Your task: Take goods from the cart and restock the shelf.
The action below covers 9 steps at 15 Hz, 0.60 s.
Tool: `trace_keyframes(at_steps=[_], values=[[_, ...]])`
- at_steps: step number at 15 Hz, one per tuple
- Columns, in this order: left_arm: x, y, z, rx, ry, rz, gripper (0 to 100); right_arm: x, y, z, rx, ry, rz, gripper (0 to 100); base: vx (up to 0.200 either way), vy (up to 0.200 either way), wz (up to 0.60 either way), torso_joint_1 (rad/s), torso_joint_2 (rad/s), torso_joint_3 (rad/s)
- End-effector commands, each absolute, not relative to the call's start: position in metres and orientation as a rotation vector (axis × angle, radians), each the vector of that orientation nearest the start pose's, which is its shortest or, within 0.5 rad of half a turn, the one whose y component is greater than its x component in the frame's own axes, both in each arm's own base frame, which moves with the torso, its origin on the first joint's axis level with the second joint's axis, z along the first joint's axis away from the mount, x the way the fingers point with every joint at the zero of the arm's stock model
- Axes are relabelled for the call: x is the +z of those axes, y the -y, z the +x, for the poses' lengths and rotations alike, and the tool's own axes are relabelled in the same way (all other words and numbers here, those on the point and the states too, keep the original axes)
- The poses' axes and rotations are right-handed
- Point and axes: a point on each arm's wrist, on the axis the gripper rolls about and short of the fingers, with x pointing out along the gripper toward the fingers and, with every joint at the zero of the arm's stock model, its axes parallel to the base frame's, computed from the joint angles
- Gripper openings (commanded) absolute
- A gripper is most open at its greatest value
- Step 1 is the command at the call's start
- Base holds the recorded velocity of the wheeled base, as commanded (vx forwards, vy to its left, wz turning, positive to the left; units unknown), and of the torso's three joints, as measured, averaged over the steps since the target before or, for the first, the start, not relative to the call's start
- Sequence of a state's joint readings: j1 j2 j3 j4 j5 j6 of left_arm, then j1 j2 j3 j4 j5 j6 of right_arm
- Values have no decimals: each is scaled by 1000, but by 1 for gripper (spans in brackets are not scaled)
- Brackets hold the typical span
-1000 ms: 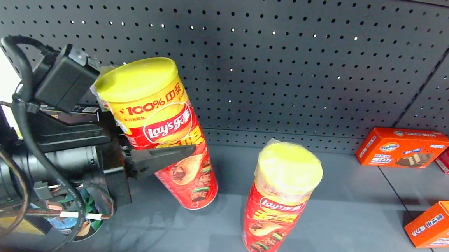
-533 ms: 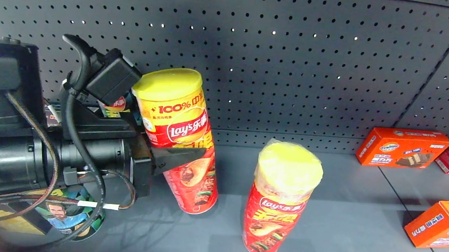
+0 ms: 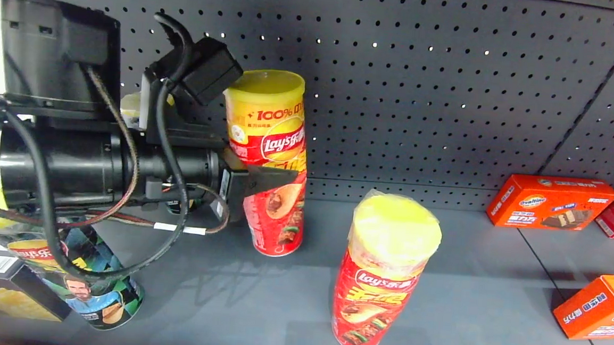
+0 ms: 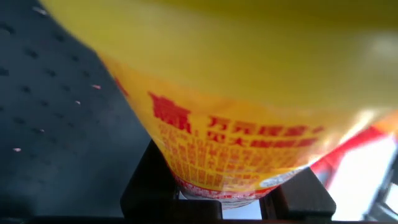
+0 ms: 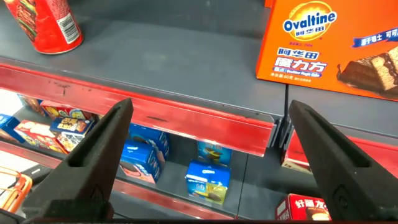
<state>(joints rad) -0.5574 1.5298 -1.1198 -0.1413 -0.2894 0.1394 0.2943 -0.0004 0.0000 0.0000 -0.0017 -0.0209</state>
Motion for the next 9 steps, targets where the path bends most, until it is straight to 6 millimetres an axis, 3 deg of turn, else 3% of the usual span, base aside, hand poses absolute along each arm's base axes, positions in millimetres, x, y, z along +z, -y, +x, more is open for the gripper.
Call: trace_keyframes(at_steps=[1, 4, 9], values=[[263, 173, 253, -841, -240, 183, 0, 75, 7, -22, 293, 3, -21, 100, 0, 0, 0, 0, 0, 0], [253, 187, 263, -859, -218, 176, 0, 75, 7, -22, 293, 3, -21, 100, 0, 0, 0, 0, 0, 0], [246, 193, 269, -952, -203, 180, 0, 75, 7, -22, 293, 3, -21, 100, 0, 0, 0, 0, 0, 0]])
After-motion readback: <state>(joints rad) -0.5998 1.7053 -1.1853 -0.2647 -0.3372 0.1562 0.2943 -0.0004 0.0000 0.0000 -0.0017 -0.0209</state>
